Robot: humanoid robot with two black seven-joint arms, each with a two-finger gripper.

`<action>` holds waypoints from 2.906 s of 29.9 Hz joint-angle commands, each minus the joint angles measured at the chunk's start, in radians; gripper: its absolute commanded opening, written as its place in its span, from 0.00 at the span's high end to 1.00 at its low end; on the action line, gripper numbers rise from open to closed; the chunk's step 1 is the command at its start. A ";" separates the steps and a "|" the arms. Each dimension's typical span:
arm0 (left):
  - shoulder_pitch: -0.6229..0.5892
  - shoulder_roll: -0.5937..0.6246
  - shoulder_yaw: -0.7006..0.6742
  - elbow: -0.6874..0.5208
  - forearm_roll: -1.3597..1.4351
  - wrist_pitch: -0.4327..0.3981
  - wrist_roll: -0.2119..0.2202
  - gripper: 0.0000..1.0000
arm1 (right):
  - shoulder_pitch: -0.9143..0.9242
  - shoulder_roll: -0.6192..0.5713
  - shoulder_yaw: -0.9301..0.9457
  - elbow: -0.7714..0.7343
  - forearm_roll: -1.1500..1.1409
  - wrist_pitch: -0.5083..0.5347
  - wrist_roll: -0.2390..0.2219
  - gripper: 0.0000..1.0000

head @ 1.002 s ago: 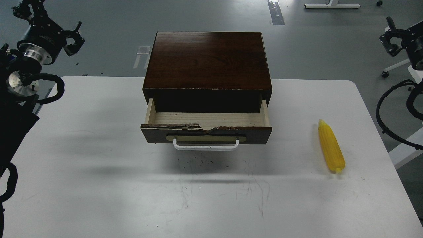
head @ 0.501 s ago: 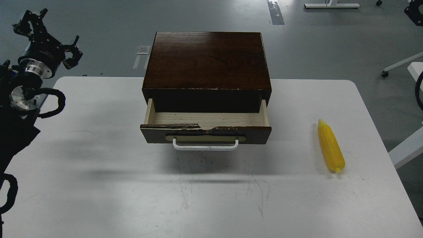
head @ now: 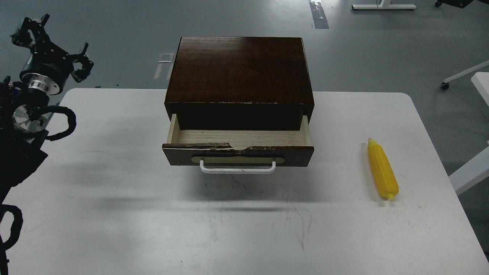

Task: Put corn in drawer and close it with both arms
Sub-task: 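Move the right gripper toward the yellow corn cob beside the drawer, then lower the right gripper onto the corn cob and close it, then lift the corn cob with the right gripper over the box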

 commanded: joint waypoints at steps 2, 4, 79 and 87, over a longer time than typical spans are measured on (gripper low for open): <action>0.022 0.018 -0.041 -0.148 -0.004 0.000 0.023 0.02 | -0.017 0.003 -0.017 0.080 -0.168 -0.001 -0.005 0.00; 0.040 0.032 -0.055 -0.239 -0.009 0.000 0.023 0.02 | -0.018 0.002 -0.072 0.116 -0.194 -0.001 -0.005 0.00; 0.180 0.225 -0.056 -0.363 0.121 0.000 0.037 0.02 | 0.319 0.019 -0.315 0.791 -0.941 -0.120 -0.175 0.86; 0.178 0.239 -0.053 -0.363 0.128 0.000 0.034 0.02 | 0.306 0.222 -0.315 0.801 -1.281 -0.155 -0.151 0.87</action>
